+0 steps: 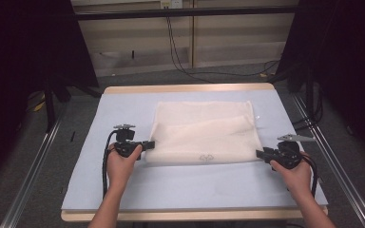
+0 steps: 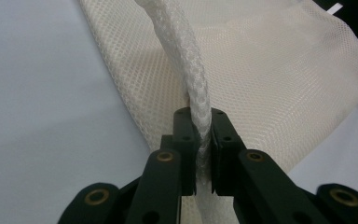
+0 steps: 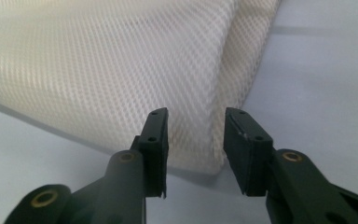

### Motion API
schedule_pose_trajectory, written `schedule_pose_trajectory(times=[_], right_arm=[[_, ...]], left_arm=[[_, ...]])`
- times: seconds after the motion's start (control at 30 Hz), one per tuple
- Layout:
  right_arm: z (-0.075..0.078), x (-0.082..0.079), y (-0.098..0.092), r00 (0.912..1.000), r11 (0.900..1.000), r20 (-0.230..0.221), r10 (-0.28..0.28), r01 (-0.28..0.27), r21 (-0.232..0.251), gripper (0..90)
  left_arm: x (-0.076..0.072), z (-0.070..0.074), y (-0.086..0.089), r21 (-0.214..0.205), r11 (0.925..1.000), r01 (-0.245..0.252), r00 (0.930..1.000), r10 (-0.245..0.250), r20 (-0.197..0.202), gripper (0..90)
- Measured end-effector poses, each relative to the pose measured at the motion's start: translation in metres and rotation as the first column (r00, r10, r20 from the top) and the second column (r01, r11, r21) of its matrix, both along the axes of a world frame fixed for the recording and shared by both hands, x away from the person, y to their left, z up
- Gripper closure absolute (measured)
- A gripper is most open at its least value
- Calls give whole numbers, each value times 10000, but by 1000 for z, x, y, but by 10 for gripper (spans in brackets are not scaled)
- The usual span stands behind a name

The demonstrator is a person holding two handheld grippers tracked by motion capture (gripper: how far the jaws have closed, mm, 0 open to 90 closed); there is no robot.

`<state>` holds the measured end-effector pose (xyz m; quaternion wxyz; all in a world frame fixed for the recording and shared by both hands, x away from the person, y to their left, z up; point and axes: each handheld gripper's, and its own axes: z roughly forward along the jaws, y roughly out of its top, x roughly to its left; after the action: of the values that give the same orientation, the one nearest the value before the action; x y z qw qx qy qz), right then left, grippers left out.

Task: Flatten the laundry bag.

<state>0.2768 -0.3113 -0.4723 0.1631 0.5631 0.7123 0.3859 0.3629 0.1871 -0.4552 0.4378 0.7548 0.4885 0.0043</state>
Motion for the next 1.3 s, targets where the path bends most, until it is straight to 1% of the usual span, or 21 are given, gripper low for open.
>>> schedule_pose_trajectory(times=[0.13, 0.23, 0.3, 0.4, 0.43, 0.47, 0.5, 0.53, 0.6, 0.63, 0.67, 0.73, 0.8, 0.9, 1.03, 1.07, 1.1, 1.13, 1.2, 1.27, 1.3], right_arm=[[13, 11, 4, 9993, 9997, 291, -244, 242, 78, 535], [19, 24, 9, 9985, 9992, 435, -336, 327, 209, 532], [21, 33, 13, 9983, 9987, 386, -442, 432, 271, 540], [20, 44, 20, 9984, 9985, 199, -538, 536, 86, 544], [18, 47, 21, 9982, 9983, 132, -584, 584, 42, 555], [17, 49, 21, 9975, 9975, 11, -705, 705, -39, 604], [16, 50, 21, 9974, 9974, 19, -719, 719, 25, 650], [15, 51, 20, 9975, 9974, 7, -713, 713, 99, 658], [14, 51, 18, 9977, 9975, -90, -670, 672, 209, 721], [14, 51, 17, 9970, 9968, -219, -736, 742, 289, 721], [14, 51, 15, 9969, 9966, -183, -771, 776, 263, 719], [15, 50, 11, 9943, 9939, -178, -1054, 1059, 300, 666], [15, 51, 10, 9937, 9930, -124, -1115, 1119, 385, 640], [13, 55, 11, 9947, 9944, -147, -1018, 1021, 264, 595], [9, 60, 12, 9923, 9924, -172, -1225, 1227, 94, 555], [9, 60, 13, 9925, 9926, -220, -1204, 1207, 96, 598], [9, 61, 14, 9951, 9951, -150, -980, 982, 147, 668], [9, 61, 15, 9958, 9957, -77, -908, 909, 165, 685], [12, 60, 16, 9968, 9969, -164, -779, 781, 97, 804], [16, 57, 14, 9974, 9971, -36, -716, 716, 256, 834], [19, 55, 13, 9976, 9975, 140, -676, 673, 233, 840]], left_arm=[[2, -2, 0, 55, 10000, 54, 10000, -54, -35, 834], [3, -2, 0, 66, 10000, 25, 10000, -25, -17, 834], [3, -3, 0, 107, 9999, 35, 10000, -35, 0, 834], [3, -3, 0, 31, 10000, 3, 10000, -3, -44, 834], [3, -3, 0, 42, 10000, -6, 10000, 6, -8, 834], [3, -3, 0, 35, 10000, -24, 10000, 24, -3, 833], [3, -3, 0, 45, 10000, -36, 10000, 36, 11, 833], [4, -4, 0, 95, 10000, -18, 10000, 17, 52, 834], [4, -4, 0, 115, 9999, 5, 10000, -6, 61, 834], [4, -4, 0, 115, 9999, -4, 10000, 3, 67, 833], [4, -4, 0, 126, 9999, -6, 10000, 5, 59, 833], [4, -3, 0, 137, 9999, -20, 10000, 19, 67, 833], [4, -4, 0, 153, 9999, -4, 10000, 3, 67, 833], [5, -4, 0, 104, 9999, -56, 10000, 56, 46, 833], [5, -5, 0, 65, 10000, -74, 9999, 74, 70, 833], [6, -5, 0, 81, 9999, -78, 9999, 78, 88, 833], [6, -5, 0, 107, 9999, -56, 10000, 56, 57, 833], [6, -5, 0, 114, 9999, -62, 9999, 61, 108, 833], [6, -5, 0, 80, 9999, -69, 9999, 68, 118, 833], [5, -3, 0, -4, 9999, -118, 9998, 118, 155, 832], [5, -3, 0, 31, 10000, -79, 9999, 78, 147, 832]])
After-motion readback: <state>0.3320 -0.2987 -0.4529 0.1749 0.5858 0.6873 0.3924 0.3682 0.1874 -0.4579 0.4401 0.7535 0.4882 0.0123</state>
